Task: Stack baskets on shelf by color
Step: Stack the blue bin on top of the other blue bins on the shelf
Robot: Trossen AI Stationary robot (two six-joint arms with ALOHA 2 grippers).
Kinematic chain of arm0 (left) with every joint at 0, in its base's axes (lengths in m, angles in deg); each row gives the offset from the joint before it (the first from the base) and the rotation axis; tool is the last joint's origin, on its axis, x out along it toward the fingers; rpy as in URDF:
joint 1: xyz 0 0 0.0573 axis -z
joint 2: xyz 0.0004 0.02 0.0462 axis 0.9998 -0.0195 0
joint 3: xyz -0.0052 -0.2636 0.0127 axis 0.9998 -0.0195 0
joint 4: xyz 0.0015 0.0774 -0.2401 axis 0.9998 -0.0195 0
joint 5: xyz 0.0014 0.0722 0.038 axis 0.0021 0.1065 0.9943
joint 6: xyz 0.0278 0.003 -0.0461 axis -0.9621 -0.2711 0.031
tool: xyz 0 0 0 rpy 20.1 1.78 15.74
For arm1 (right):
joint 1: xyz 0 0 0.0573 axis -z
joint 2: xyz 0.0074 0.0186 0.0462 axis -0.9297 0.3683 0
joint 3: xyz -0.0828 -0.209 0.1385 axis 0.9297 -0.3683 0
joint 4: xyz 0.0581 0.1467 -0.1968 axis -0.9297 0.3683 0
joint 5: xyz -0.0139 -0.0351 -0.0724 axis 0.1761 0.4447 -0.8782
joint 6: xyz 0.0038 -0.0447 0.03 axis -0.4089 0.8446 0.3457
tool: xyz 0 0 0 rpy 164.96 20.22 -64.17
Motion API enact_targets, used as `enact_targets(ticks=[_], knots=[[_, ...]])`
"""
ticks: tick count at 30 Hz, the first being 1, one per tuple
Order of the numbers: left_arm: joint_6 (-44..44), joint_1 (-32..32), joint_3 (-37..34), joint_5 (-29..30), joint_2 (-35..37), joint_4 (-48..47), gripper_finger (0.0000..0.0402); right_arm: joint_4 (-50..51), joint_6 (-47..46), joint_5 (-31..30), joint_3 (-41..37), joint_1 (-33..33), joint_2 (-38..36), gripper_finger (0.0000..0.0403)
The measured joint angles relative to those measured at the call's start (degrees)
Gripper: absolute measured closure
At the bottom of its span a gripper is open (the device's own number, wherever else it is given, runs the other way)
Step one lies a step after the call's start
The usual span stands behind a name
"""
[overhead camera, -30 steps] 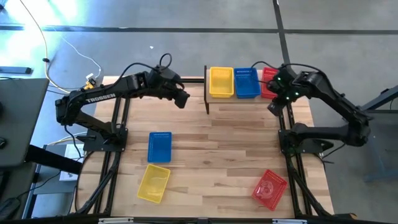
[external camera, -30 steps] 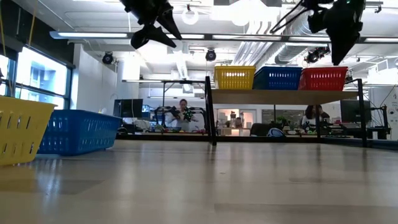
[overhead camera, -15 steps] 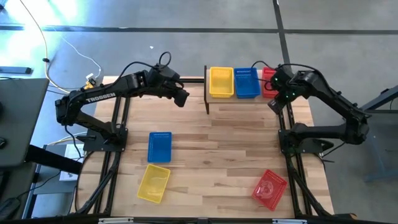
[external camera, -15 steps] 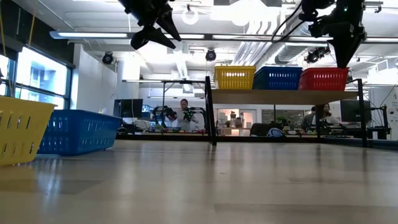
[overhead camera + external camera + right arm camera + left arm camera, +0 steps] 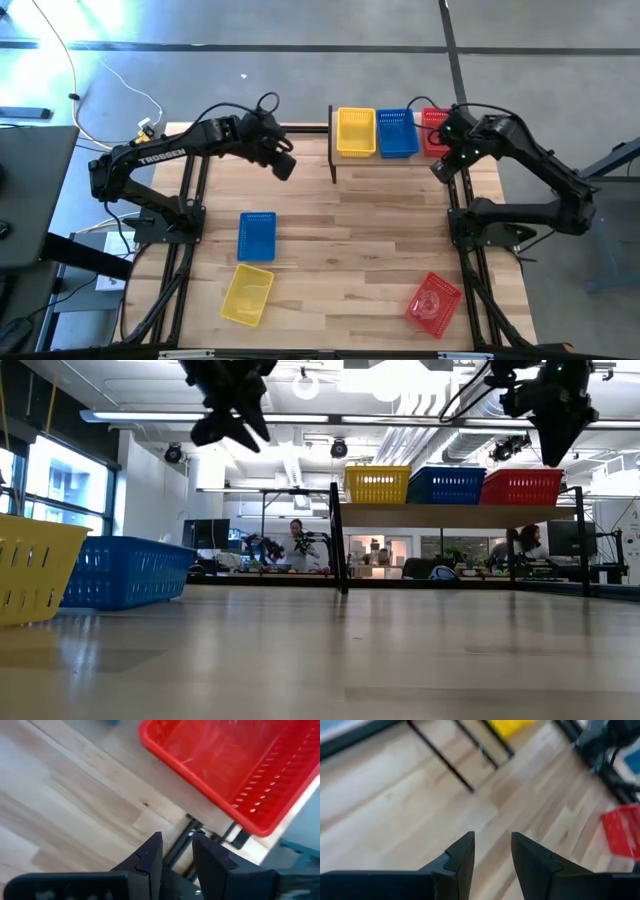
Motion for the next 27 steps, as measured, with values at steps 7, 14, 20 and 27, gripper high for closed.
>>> enact_targets(ticks=[7, 14, 20, 27], knots=[[1.5, 0.1, 0.0, 0.7, 0.0, -9.6, 0.0284, -5.2, -4.3, 7.4, 0.0, -5.1, -2.5, 0.0309], [0.8, 3.4, 0.0, 0.9, 0.0, -18.6, 0.0284, -14.9, -6.1, 10.2, 0.0, -13.1, -2.8, 0.0309], [5.7, 8.1, 0.0, 4.8, 0.0, -24.9, 0.0284, -21.1, -8.9, 10.2, 0.0, -19.3, -2.8, 0.0309], [16.0, 14.1, -7.4, 6.5, 2.7, -24.4, 0.0284, -24.5, -11.9, 10.2, 0.0, -25.3, -2.7, 0.0309]])
